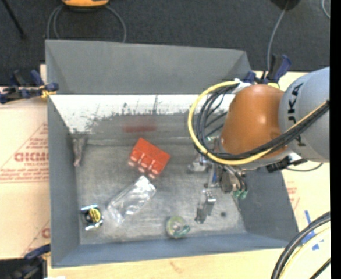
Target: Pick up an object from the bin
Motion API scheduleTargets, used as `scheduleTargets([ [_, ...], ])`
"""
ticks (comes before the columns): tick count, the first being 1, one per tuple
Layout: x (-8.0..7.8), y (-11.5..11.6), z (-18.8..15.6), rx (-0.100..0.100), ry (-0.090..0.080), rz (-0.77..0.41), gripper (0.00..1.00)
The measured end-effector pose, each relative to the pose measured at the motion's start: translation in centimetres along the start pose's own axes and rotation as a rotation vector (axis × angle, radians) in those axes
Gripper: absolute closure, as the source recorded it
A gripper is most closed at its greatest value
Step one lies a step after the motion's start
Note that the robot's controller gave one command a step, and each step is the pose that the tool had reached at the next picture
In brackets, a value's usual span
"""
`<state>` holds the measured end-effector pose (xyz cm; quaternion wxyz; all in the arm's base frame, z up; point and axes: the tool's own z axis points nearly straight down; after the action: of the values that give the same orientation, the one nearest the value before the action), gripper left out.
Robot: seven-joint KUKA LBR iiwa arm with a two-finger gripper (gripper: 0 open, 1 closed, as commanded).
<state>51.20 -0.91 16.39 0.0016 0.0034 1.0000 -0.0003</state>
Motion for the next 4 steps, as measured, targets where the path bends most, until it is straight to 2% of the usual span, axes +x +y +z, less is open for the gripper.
scheduleTargets([
  [1,-3.1,5.4,3.6,-0.002,-0.003,-0.065,0.00],
  [2,-8.8,7.9,6.7,0.000,-0.005,-0.214,0.00],
  [3,-0.1,14.5,8.4,-0.003,0.002,-0.409,0.00],
  [4,-4.3,14.4,5.9,-0.001,-0.005,-0.679,0.00],
])
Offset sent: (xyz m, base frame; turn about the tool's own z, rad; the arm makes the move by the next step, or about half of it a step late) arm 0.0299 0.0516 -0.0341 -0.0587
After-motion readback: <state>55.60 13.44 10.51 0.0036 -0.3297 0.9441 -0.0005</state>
